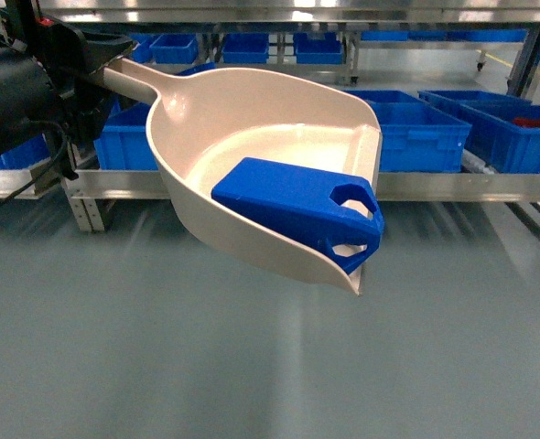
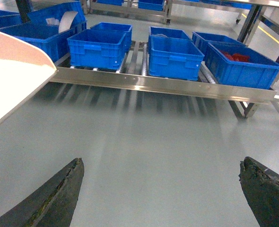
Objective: Place part in tray to right shelf
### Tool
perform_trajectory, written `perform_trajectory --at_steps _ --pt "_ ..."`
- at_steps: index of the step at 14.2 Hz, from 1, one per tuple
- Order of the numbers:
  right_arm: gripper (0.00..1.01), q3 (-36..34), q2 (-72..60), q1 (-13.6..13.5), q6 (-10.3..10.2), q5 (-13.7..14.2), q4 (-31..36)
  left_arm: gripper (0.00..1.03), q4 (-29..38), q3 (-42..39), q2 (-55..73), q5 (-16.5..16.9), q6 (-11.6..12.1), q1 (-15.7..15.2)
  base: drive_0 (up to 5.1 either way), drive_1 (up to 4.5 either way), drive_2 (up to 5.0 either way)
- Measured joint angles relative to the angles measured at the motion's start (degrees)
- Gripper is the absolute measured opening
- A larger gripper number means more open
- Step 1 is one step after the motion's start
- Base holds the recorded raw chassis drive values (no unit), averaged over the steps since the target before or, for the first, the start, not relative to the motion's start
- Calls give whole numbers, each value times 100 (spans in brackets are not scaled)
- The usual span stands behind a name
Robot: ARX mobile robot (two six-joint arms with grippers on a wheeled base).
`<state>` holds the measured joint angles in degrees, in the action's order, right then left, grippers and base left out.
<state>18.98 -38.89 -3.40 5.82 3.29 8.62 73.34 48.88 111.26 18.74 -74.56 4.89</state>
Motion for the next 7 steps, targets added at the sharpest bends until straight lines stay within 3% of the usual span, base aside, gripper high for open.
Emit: perform_trajectory --at_steps 7 --pt "98 0 0 2 0 0 -7 14 0 0 0 -4 0 0 0 0 0"
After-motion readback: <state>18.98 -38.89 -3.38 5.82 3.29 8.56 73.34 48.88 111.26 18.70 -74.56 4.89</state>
